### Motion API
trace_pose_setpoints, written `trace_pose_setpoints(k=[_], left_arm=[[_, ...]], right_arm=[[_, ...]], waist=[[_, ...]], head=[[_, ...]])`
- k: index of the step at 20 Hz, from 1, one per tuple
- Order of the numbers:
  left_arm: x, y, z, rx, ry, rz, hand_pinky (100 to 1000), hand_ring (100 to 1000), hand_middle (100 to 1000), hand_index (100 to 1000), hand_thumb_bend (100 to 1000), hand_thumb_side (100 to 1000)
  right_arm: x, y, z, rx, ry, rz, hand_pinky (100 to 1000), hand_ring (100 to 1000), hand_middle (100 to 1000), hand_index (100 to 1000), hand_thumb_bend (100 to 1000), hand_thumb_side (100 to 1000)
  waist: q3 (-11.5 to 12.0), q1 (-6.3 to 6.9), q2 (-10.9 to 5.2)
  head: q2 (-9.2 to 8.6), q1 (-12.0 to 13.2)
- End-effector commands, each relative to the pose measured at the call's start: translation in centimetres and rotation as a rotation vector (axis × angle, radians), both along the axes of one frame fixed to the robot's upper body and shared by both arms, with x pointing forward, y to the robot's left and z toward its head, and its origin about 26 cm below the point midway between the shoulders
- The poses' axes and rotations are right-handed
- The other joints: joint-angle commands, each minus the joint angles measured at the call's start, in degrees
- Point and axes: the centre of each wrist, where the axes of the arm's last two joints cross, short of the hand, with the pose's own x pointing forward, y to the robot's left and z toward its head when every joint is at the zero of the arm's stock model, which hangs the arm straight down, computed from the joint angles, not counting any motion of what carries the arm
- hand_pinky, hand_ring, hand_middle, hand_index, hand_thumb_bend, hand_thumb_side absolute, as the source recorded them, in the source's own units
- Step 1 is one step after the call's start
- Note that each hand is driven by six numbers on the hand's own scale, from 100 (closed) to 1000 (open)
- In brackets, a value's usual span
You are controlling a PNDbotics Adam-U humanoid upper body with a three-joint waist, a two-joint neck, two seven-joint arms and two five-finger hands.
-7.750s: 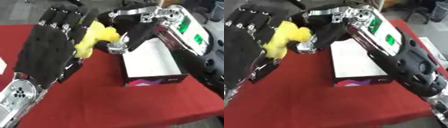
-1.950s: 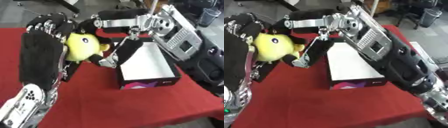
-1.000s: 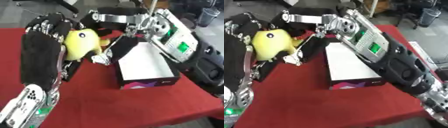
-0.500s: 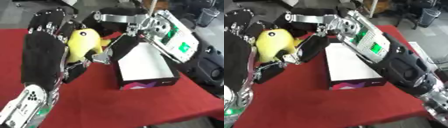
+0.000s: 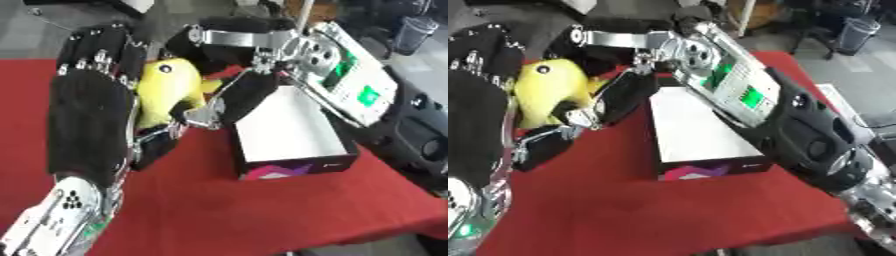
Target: Pick up the objects with one hand, pass them to the other hand, and then place them into the box on the other side of the table.
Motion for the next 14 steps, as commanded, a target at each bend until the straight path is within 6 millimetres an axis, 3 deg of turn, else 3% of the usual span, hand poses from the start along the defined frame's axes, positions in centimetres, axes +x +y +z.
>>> trace_pose_setpoints(k=[1, 8, 14], left_arm=[[0.7, 0.8, 0.1, -0.046, -0.003, 0.040, 766, 718, 654, 887, 784, 268], [1.6, 2.8, -1.1, -0.054, 0.015, 0.092, 765, 717, 649, 883, 789, 278], [1.9, 3.9, -1.9, 0.007, 0.042, 0.098, 776, 728, 659, 886, 860, 312]], right_arm=[[-0.1, -0.6, 0.7, -0.012, -0.027, -0.019, 741, 724, 215, 572, 100, 197], [0.2, -1.7, 0.7, 0.001, -0.018, -0.064, 744, 726, 213, 572, 100, 199], [0.9, -2.7, 0.6, 0.043, 0.011, -0.119, 749, 733, 208, 576, 100, 198]], waist=[[-0.25, 0.27, -1.53], [-0.62, 0.55, -1.69], [-0.65, 0.74, -1.59]], head=[[-0.82, 0.41], [-0.46, 0.72], [-0.42, 0.68]])
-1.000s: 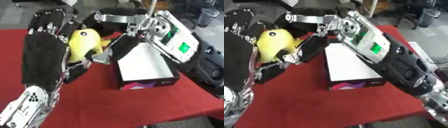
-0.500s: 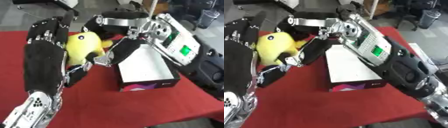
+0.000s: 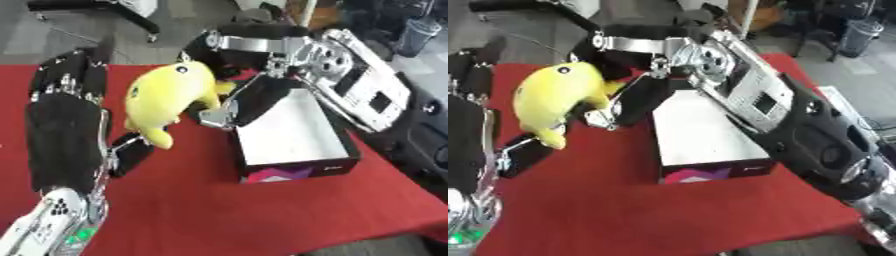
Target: Pick up the objects with one hand, pass them to the other hand, and then place them into the box on the other side of the table.
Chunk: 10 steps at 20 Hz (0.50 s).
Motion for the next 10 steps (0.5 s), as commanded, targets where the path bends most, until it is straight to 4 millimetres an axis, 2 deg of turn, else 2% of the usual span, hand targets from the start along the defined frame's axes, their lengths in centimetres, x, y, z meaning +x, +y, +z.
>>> trace_pose_setpoints(k=[1, 5, 6, 10], left_arm=[[0.2, 0.8, 0.2, 0.034, -0.002, 0.005, 777, 727, 658, 885, 856, 316], [0.4, 2.5, -0.1, 0.067, 0.022, 0.033, 780, 727, 660, 884, 823, 331], [0.4, 2.9, -0.1, 0.072, 0.026, 0.037, 777, 719, 655, 881, 782, 351], [0.3, 5.3, 0.4, 0.089, 0.040, 0.026, 756, 683, 617, 834, 638, 388]], right_arm=[[0.2, -1.2, 1.1, 0.024, -0.023, -0.051, 751, 734, 209, 578, 100, 198], [1.4, -2.9, 1.2, 0.066, -0.013, -0.138, 755, 739, 212, 584, 100, 198], [1.7, -3.4, 1.1, 0.073, -0.012, -0.161, 760, 743, 215, 587, 100, 198], [3.5, -7.9, 0.7, 0.119, 0.004, -0.333, 778, 759, 225, 604, 100, 199]], waist=[[-0.16, 0.34, -1.28], [-0.13, 0.45, -1.30], [-0.13, 0.47, -1.29], [-0.04, 0.51, -1.00]], head=[[-0.35, 0.11], [0.28, -0.27], [0.46, -0.43], [1.43, -1.60]])
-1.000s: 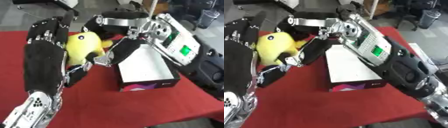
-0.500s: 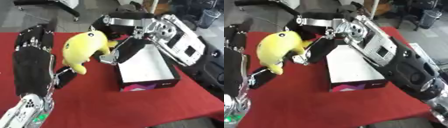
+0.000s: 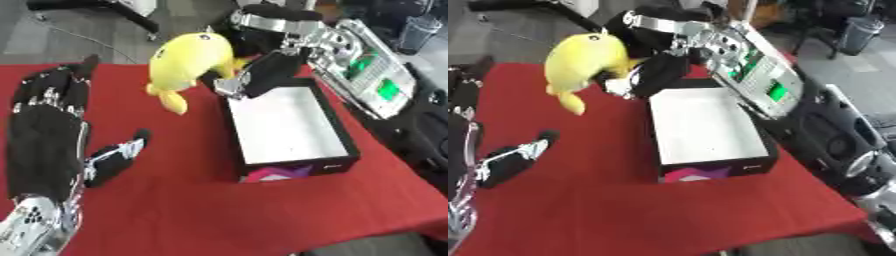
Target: Pick up the objects with one hand, pass them to the other hand, and then place them into the box on the other side of the table.
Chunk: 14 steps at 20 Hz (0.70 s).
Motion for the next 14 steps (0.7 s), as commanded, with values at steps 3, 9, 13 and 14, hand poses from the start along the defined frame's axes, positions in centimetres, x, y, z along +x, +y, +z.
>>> trace_pose_setpoints(k=[3, 9, 13, 14], left_arm=[[-0.7, 3.2, 2.3, -0.018, 0.011, -0.079, 724, 653, 589, 811, 450, 418], [-1.3, 5.9, 4.3, -0.046, 0.109, -0.218, 760, 667, 604, 822, 360, 568], [-1.7, 7.1, 5.8, -0.068, 0.074, -0.220, 754, 663, 604, 825, 372, 683], [-1.7, 7.3, 6.1, -0.077, 0.063, -0.214, 752, 662, 604, 825, 377, 672]], right_arm=[[1.4, -6.5, 0.6, 0.027, -0.014, -0.208, 790, 769, 238, 615, 100, 198], [1.3, -11.5, 0.0, 0.028, -0.001, -0.292, 816, 781, 242, 620, 100, 198], [1.3, -14.2, -1.1, 0.018, 0.009, -0.370, 825, 791, 257, 632, 100, 198], [1.4, -14.8, -1.6, 0.016, 0.018, -0.388, 829, 796, 261, 637, 100, 137]], waist=[[0.21, 0.24, -0.64], [0.84, 0.25, 0.20], [1.52, 0.24, 0.64], [1.73, 0.27, 0.78]], head=[[0.27, -1.28], [-0.65, -2.96], [-1.31, -4.58], [-1.54, -4.97]])
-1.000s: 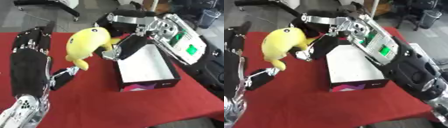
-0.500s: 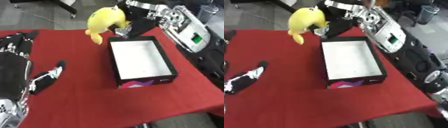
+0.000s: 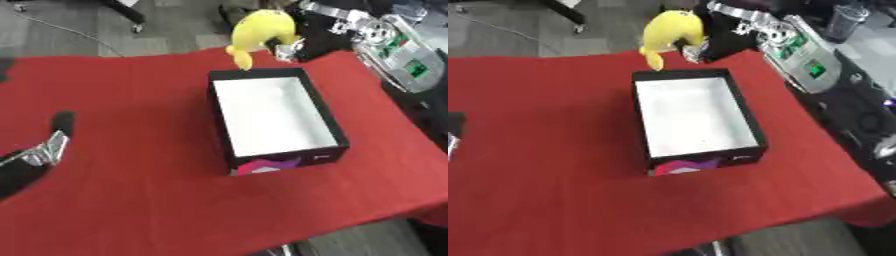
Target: Pick up the objects with one hand, pass them to the other hand, and then place them into the box on the other side of the table.
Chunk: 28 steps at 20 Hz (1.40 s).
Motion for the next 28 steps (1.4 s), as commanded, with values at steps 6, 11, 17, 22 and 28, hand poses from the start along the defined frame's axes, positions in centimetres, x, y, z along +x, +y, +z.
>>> trace_pose_setpoints(k=[6, 11, 17, 22, 28], left_arm=[[-0.1, 1.3, 2.6, -0.057, -0.113, 0.022, 754, 660, 602, 816, 355, 615], [0.0, 1.6, 3.3, -0.083, -0.167, 0.055, 754, 662, 604, 820, 450, 568], [0.1, 2.2, 3.8, -0.097, -0.206, 0.098, 757, 666, 606, 820, 474, 540], [0.2, 2.4, 4.1, -0.108, -0.229, 0.117, 759, 667, 606, 819, 462, 511], [0.2, 2.5, 4.1, -0.111, -0.227, 0.135, 761, 667, 605, 814, 441, 502]], right_arm=[[0.5, -3.6, -1.8, -0.047, 0.023, -0.060, 861, 853, 324, 690, 100, 107], [1.1, -4.8, -3.7, -0.120, 0.031, -0.058, 897, 954, 445, 779, 100, 133], [0.9, -5.3, -3.7, -0.371, -0.014, 0.042, 1000, 1000, 749, 996, 141, 126], [1.0, -5.8, -3.2, -0.571, -0.019, 0.064, 1000, 1000, 836, 1000, 431, 178], [1.0, -6.2, -2.8, -0.607, -0.047, 0.072, 1000, 1000, 835, 1000, 378, 100]], waist=[[1.44, 0.59, 0.28], [2.39, 0.59, 0.83], [2.54, 0.42, 0.91], [2.49, 0.47, 0.73], [2.07, 0.49, 0.59]], head=[[-2.26, -2.60], [-2.37, -3.31], [-2.18, -2.90], [-2.13, -2.67], [-2.07, -2.13]])
